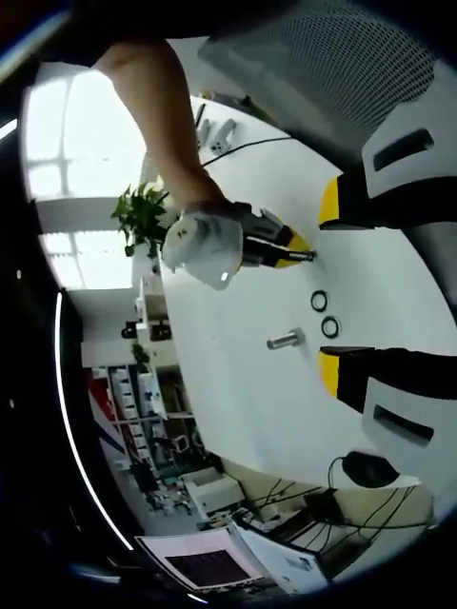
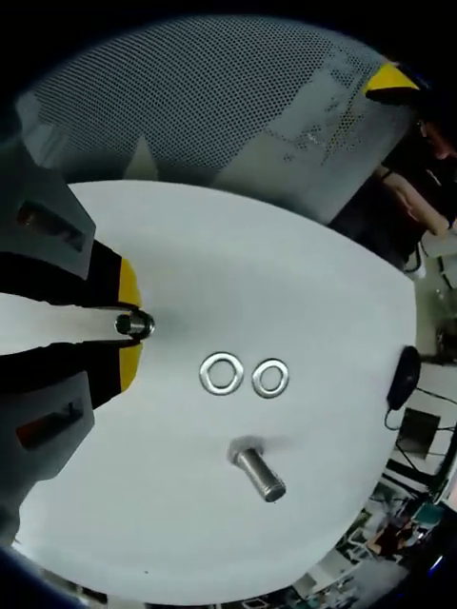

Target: Place the washer onto the threaded stud by aligning its center hole with the stud, sliding it down to the base, and recovering from edge contact or off-axis alignment until the washer reaches the visible bottom stop.

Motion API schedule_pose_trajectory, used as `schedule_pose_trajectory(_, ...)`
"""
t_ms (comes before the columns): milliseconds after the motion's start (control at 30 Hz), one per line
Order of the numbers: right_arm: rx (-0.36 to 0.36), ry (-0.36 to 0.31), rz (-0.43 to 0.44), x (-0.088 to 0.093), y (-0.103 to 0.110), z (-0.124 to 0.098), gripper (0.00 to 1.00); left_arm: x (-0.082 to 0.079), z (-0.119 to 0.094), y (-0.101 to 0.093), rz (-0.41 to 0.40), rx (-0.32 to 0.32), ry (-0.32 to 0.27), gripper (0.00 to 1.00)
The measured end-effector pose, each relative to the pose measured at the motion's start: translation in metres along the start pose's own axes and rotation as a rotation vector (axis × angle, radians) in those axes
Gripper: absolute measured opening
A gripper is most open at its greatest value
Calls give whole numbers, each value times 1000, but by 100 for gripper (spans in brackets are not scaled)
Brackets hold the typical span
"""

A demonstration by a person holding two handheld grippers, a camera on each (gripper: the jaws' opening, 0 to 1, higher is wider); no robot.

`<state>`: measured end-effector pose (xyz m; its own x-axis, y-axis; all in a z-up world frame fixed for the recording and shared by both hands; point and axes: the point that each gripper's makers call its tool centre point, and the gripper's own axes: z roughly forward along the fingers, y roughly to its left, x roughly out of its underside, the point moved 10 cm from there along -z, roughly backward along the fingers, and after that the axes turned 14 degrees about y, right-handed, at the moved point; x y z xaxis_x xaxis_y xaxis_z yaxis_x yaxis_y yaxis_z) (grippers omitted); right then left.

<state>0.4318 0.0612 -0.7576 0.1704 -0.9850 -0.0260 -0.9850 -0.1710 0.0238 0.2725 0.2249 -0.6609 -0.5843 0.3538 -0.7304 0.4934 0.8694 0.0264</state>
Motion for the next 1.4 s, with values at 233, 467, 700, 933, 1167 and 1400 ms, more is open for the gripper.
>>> schedule_pose_trajectory(233,-2,13,-6,-1,1,5,14,0,0,-1,1,8,3,47)
schedule_pose_trajectory(467,-9,-2,-1,1,0,3,15,0,1,-1,6,9,12,47)
schedule_pose_trajectory(700,2,-28,60,19,-1,-9,21,0,1,-1,10,9,13,46)
schedule_pose_trajectory(933,-12,-54,162,51,-2,-12,22,0,2,-2,13,10,15,46)
schedule_pose_trajectory(1167,18,-80,264,70,-7,-9,22,2,3,-1,21,10,22,46)
schedule_pose_trajectory(1400,43,-72,352,75,-17,5,22,1,2,-1,22,7,26,46)
